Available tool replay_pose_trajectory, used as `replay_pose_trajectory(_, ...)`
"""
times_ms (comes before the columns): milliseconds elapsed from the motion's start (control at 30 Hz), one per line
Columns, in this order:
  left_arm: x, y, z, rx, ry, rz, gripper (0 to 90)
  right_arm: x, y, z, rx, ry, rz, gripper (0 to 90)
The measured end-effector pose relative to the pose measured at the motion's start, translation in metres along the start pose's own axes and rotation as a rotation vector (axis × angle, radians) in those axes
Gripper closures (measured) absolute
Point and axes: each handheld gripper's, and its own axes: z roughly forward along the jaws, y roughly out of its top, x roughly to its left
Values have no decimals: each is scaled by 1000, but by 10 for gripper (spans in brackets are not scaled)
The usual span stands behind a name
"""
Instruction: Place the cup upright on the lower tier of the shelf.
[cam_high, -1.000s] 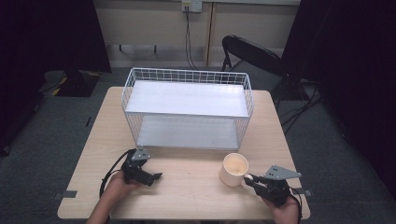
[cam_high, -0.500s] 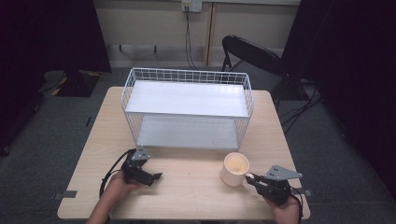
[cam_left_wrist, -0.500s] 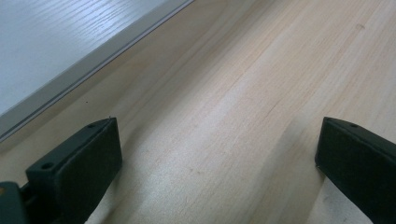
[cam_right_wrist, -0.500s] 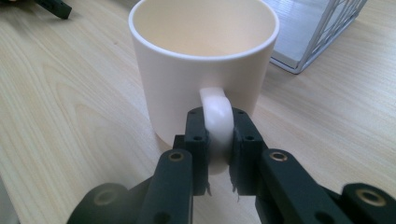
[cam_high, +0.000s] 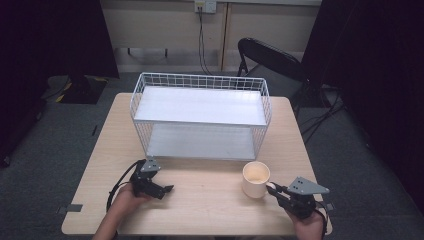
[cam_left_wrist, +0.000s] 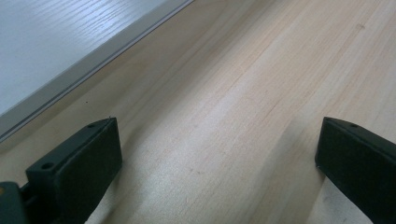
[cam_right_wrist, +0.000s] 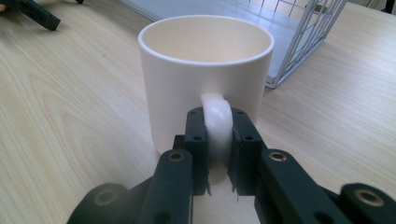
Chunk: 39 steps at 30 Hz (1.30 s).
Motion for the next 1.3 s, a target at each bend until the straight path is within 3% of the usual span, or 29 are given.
replay_pose_trajectory(233, 0, 0, 0, 0, 0, 0, 0, 0, 4, -6, -28, -11, -6, 801)
replay_pose_trajectory(633, 0, 0, 0, 0, 0, 0, 0, -1, 7, -8, -39, 9, 0, 802)
replay_pose_trajectory(1300, 0, 0, 0, 0, 0, 0, 0, -9, 17, -8, -70, 23, 43, 802)
